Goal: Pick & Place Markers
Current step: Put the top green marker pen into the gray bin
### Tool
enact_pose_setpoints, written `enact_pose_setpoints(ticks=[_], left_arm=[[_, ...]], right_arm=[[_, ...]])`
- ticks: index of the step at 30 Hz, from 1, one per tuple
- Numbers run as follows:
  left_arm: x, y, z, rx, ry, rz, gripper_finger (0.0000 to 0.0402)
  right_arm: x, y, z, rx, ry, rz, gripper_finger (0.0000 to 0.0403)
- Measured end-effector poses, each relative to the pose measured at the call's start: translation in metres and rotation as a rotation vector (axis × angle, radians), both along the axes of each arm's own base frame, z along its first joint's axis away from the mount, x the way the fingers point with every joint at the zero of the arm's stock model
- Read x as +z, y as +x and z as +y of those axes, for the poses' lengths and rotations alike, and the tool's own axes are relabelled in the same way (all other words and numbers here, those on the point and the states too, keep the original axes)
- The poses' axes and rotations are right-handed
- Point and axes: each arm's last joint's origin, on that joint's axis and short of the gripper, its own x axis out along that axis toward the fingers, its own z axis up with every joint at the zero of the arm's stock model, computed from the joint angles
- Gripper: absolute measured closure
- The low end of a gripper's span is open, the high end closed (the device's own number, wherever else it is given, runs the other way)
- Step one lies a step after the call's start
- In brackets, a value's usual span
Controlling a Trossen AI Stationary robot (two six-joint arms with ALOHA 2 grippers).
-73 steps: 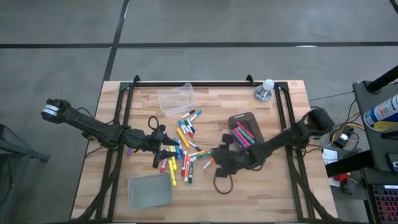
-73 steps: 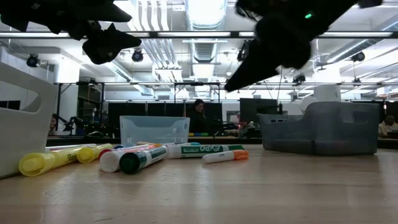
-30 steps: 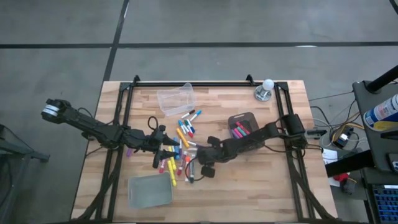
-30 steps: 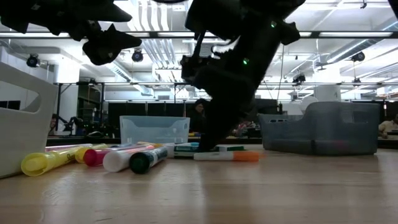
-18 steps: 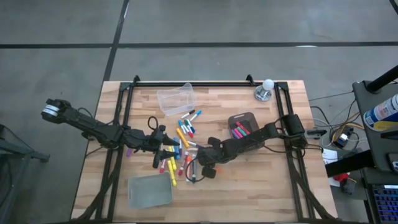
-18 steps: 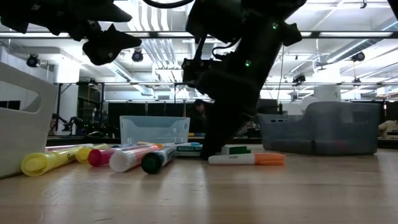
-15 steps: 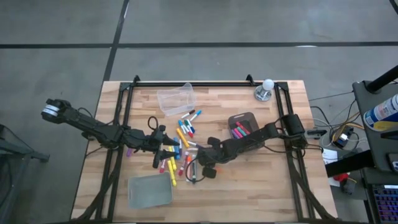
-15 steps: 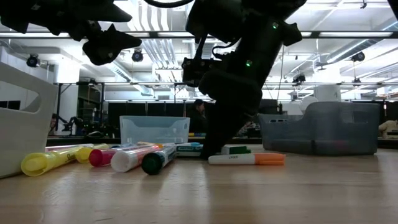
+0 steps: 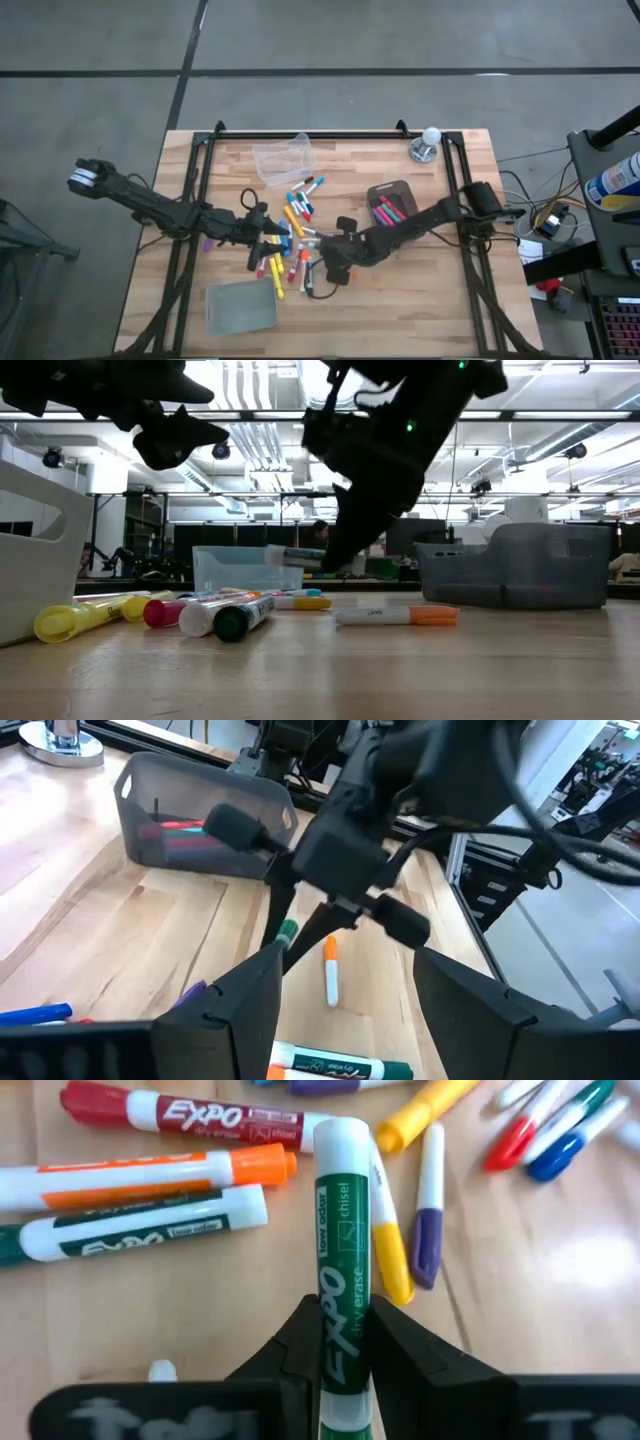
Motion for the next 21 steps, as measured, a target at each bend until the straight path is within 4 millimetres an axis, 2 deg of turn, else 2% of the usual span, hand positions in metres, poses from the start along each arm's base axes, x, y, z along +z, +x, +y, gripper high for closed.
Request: enact_pose_setpoints(ticks=[10, 21], left_arm=[[-0.004, 0.009, -0.001, 0.050, 0.012, -0.020, 0.0181], [-0.011, 0.026, -0.006, 0.053, 0.030, 0.032, 0.0181]], right_arm=[[0.017, 0.002, 0.015, 0.067, -0.037, -0.120, 0.0351], [0.033, 0.000, 0.028, 0.057, -0.153, -0.228, 0.0351]])
